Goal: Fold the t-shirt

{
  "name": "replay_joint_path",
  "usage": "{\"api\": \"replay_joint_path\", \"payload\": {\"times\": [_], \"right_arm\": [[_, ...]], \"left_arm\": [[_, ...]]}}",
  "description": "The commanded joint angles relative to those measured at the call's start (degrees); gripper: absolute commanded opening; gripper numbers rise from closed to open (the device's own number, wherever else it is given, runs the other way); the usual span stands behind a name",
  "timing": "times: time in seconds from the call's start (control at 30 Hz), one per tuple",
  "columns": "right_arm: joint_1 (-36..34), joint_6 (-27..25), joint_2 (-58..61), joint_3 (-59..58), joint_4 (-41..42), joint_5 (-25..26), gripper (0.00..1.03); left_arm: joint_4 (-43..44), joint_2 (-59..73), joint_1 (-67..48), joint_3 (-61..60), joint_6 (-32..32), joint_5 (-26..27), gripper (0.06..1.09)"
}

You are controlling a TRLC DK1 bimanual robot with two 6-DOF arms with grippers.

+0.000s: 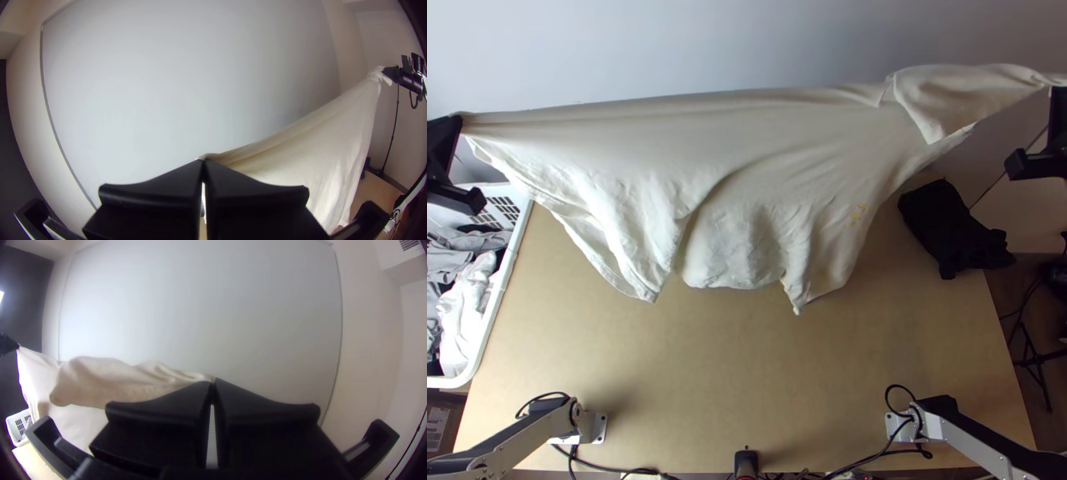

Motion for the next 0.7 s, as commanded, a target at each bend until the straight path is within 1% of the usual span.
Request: {"api": "replay_joint_path", "payload": {"times": [0.0, 0.07, 0.13, 0.33, 0.4, 0.5, 0.67], "right_arm": [[3.9, 0.2, -2.7, -2.1, -3.4, -0.4, 0.03], [4.9, 0.2, -3.4, -1.7, -4.6, -0.5, 0.03], [6.5, -0.2, -4.4, -1.4, -5.5, -0.5, 0.03], [10.8, -0.9, -7.6, -0.9, -9.4, -0.9, 0.03], [11.2, -1.5, -8.1, 0.9, -10.1, -0.9, 0.03], [11.2, -2.1, -8.1, 4.8, -9.9, -0.8, 0.03], [11.2, -4.7, -8.0, 8.2, -5.8, -0.8, 0.03]], "left_arm": [[1.0, -1.6, 0.1, -0.8, -0.1, 0.3, 0.09], [3.4, -2.7, 0.0, -0.9, -2.5, 0.2, 0.09], [4.8, -3.9, -0.2, -1.0, -3.5, 0.3, 0.09], [5.0, -8.6, -2.8, -2.9, -4.8, 0.3, 0.09], [5.1, -9.9, -2.5, -3.2, -5.5, 0.2, 0.09], [5.4, -11.1, -0.6, -3.2, -7.6, -0.5, 0.09], [8.2, -12.7, 2.1, -3.4, -9.5, -1.9, 0.09]]}}
